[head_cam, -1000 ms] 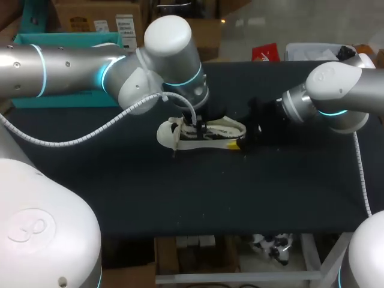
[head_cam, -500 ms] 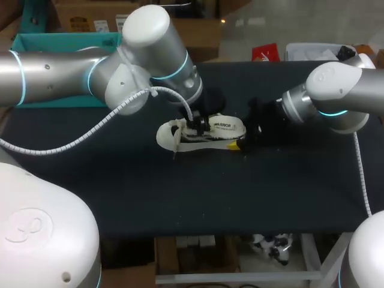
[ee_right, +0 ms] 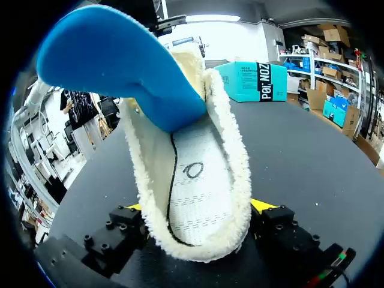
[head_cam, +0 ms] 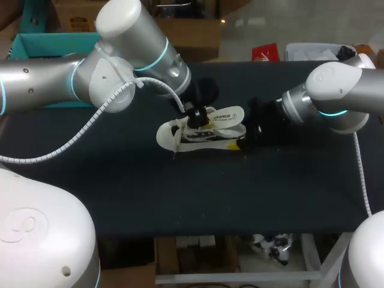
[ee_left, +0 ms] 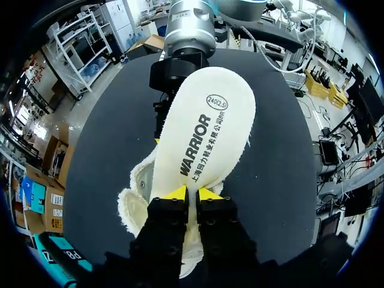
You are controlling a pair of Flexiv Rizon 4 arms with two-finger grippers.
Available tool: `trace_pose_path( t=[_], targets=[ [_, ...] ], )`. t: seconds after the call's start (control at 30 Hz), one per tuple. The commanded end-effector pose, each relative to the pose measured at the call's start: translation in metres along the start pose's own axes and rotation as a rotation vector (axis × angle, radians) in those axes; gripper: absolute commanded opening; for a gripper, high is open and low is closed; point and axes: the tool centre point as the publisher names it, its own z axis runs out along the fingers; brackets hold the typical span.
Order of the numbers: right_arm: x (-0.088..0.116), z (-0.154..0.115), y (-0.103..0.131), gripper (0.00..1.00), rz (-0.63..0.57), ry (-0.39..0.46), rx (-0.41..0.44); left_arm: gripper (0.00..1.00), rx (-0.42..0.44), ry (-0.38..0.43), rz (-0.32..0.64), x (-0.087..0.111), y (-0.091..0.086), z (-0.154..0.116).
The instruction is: Open the shoe tongue, take the insole out of the shoe, put the insole back into the shoe, and pack the shoe into the shoebox
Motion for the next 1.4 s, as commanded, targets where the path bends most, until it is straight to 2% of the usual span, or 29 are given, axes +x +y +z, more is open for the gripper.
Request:
trace_pose_path(
  t=[0.03,0.27,0.5,0.8,1.1,1.13,1.2,1.23,1.3,1.33,1.4],
  targets=[
    [0.0,0.005,-0.007,0.0,0.002,0.001,-0.001,0.0,0.059,0.042,0.009,0.001,-0.001,-0.015],
    [0.0,0.005,-0.007,0.0,0.002,0.001,-0.001,0.0,0.156,0.136,0.033,0.003,-0.019,-0.037],
    [0.0,0.005,-0.007,0.0,0.002,0.001,-0.001,0.0,0.22,0.197,0.046,0.007,-0.038,-0.052],
    [-0.003,-0.004,-0.009,0.0,0.002,0.003,0.015,0.0,0.261,0.209,0.041,0.009,-0.054,-0.065],
    [-0.01,-0.023,-0.008,0.0,0.002,-0.011,0.075,0.0,0.335,0.196,0.046,0.009,-0.065,-0.102],
    [-0.01,-0.024,-0.008,0.04,0.003,-0.011,0.077,0.0,0.338,0.195,0.047,0.009,-0.066,-0.104],
    [-0.011,-0.026,-0.008,0.18,-0.002,-0.011,0.083,0.0,0.341,0.193,0.048,0.01,-0.067,-0.105],
    [-0.011,-0.026,-0.008,0.38,-0.002,-0.01,0.085,0.0,0.341,0.191,0.049,0.012,-0.068,-0.104],
    [-0.012,-0.025,-0.008,0.96,-0.009,0.0,0.082,0.0,0.335,0.193,0.054,0.013,-0.07,-0.102],
    [-0.013,-0.025,-0.008,1.0,-0.01,0.004,0.083,0.0,0.333,0.193,0.054,0.014,-0.071,-0.101],
    [-0.013,-0.023,-0.008,1.0,-0.011,0.009,0.083,0.0,0.327,0.198,0.055,0.014,-0.072,-0.098]
  ],
)
